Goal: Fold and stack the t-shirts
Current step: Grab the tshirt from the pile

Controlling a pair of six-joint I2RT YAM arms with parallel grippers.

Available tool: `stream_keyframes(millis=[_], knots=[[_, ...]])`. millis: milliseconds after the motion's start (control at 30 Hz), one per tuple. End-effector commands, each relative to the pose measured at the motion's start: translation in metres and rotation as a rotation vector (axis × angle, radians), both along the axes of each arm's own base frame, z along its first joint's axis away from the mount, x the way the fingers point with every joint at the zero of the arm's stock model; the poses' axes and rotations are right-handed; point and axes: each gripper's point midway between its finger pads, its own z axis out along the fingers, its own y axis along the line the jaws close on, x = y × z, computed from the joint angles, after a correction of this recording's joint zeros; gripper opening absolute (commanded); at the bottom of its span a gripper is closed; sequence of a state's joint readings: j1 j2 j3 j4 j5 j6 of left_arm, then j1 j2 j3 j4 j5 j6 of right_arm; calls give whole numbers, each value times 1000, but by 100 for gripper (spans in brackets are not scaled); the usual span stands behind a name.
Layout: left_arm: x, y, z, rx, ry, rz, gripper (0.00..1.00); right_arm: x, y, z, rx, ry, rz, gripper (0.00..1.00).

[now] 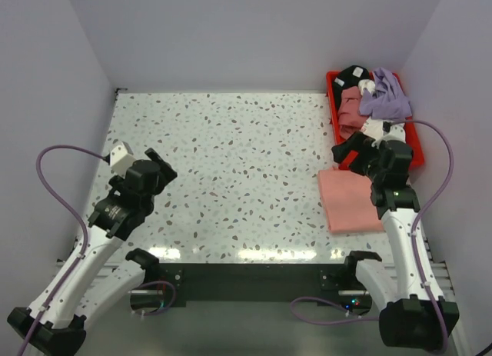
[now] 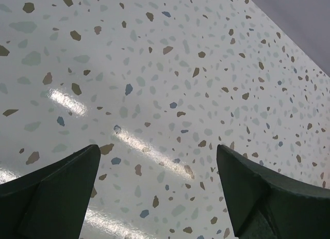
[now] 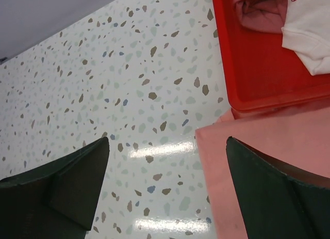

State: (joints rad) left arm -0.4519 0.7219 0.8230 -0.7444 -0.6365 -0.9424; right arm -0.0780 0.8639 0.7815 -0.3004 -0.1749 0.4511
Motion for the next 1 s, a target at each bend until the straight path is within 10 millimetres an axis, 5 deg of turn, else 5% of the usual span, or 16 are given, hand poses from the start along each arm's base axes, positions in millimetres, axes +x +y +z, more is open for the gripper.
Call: stream_keyframes(millis=[0,200,267,300,367,400,433,733,967], knots=[[11,-1,9,-14,-60,11,100,17,-6,22,-21,-71,-19,99],[20,-11,1,1,-37,-35,100,62,-40,23,-113,-2,-161,99],[22,-10,-2,7,-31,-24,100,78,-67,41,-184,-3,-284,99],[23,-11,-3,10,-30,-29,100,92,-76,25,-212,45,-321,99],[27,-15,-4,15,-34,-54,100,113,-100,37,-275,33,-428,99],[27,-15,-3,18,-33,-55,100,127,-108,16,-305,96,-450,99],[28,-16,-4,20,-31,-57,100,141,-117,28,-329,86,-489,99],[29,-19,-13,34,-19,-86,100,248,-133,-26,-377,167,-505,99],[28,-13,-12,55,-8,-60,100,278,-151,-42,-417,150,-593,98]])
